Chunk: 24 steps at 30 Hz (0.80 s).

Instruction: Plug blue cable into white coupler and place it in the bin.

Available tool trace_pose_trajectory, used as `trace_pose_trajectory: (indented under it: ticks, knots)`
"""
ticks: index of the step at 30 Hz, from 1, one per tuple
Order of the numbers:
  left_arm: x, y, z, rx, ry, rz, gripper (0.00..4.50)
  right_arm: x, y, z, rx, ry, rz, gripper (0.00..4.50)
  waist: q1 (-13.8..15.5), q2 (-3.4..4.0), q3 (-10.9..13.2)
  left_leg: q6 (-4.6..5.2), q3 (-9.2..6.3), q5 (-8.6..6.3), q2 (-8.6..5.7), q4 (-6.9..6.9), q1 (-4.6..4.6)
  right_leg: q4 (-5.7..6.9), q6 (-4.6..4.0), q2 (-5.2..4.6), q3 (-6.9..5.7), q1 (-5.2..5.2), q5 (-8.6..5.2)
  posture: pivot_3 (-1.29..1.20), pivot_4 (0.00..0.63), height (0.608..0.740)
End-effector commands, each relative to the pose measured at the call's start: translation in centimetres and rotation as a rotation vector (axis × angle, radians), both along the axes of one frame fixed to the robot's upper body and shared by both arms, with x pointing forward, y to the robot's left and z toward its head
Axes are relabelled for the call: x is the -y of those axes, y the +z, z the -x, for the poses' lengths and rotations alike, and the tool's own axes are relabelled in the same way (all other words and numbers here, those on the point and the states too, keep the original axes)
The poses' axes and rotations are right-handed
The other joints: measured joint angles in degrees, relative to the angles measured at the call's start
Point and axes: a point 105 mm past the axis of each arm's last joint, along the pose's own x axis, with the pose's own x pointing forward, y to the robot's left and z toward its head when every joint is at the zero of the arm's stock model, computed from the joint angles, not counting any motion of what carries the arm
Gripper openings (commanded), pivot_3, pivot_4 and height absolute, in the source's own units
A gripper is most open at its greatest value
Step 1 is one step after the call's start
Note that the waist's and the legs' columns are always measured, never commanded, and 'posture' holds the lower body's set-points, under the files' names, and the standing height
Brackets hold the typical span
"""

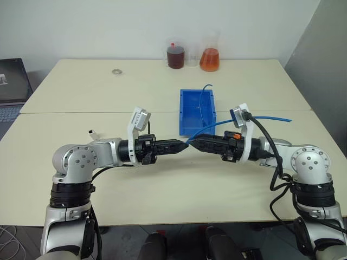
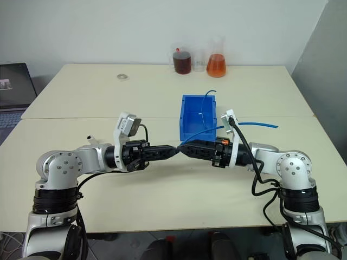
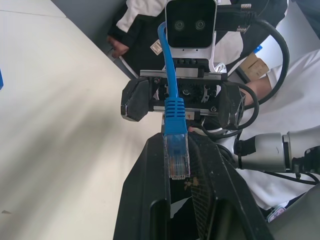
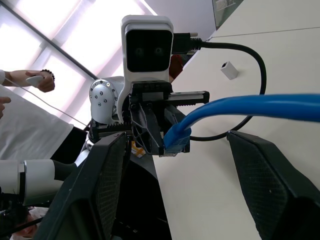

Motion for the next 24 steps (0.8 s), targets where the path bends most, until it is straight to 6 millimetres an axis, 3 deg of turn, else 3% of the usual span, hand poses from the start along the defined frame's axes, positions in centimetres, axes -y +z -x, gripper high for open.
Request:
trace_pose_trajectory:
  ticks: [1, 17, 24]
  knots:
    - [-0.16, 1.1, 0.18, 0.053, -0.014, 0.01, 0.25, -0.1, 0.95, 0.12, 0.035, -0.009, -0.038, 3.39, -0.01, 0.0, 0.0, 0.0, 0.0, 0.0, 0.0, 0.0, 0.0, 0.0, 0.0, 0.0, 0.0, 0.0, 0.0, 0.0, 0.15, 0.74]
    - [-0.15, 0.74, 0.37, 0.055, -0.011, 0.001, 0.25, -0.67, 1.02, 0.0, 0.038, -0.019, -0.057, 0.23, -0.01, 0.0, 0.0, 0.0, 0.0, 0.0, 0.0, -0.01, -0.02, -0.01, 0.0, 0.0, 0.0, -0.02, 0.0, 0.0, 0.15, 0.74]
    - [-0.18, 0.52, 0.47, 0.056, -0.009, -0.004, 0.25, -0.48, 1.04, 0.18, 0.041, -0.002, -0.045, 0.09, -0.01, 0.0, 0.0, 0.0, 0.0, 0.0, 0.0, -0.02, -0.02, -0.02, 0.0, 0.0, 0.0, -0.03, 0.0, 0.0, 0.15, 0.74]
